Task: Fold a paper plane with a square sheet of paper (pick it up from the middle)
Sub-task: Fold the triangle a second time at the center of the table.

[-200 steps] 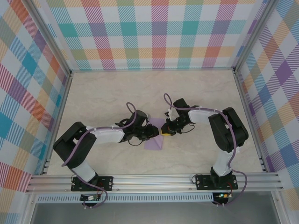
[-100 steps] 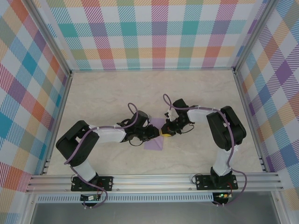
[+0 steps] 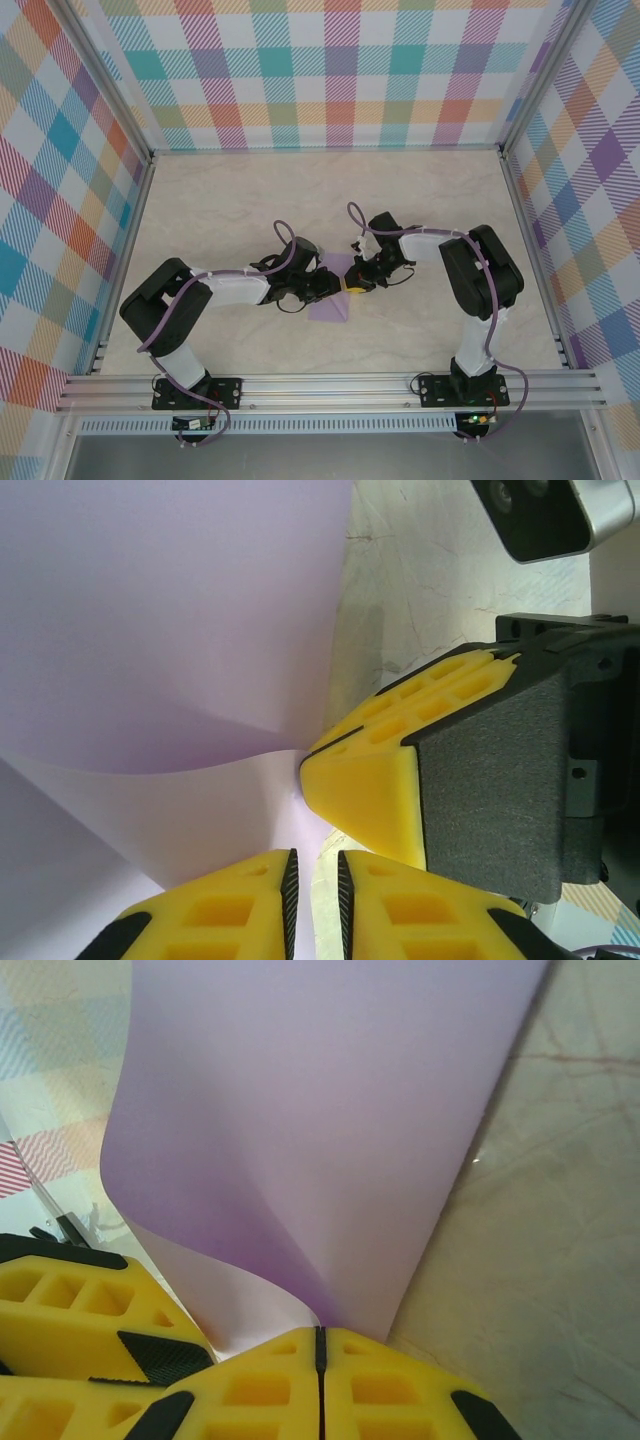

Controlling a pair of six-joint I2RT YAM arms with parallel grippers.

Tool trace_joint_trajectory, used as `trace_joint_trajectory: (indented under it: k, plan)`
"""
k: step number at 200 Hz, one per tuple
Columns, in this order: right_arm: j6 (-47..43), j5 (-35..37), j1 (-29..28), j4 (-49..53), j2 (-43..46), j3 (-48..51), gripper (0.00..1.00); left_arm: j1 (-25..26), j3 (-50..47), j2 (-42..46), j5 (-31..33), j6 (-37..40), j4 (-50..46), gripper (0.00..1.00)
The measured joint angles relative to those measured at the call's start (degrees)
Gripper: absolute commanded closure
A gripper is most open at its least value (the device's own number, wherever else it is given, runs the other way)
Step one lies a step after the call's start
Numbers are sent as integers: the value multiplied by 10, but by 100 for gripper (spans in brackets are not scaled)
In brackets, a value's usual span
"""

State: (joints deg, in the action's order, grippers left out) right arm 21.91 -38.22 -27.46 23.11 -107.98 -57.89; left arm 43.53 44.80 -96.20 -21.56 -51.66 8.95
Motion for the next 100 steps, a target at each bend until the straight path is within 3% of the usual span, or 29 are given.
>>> trace_joint_trajectory:
  k: [100]
  plan:
    - [-2,-2,-3,1,-3,-5,93,2,0,-7,12,0,-15,81]
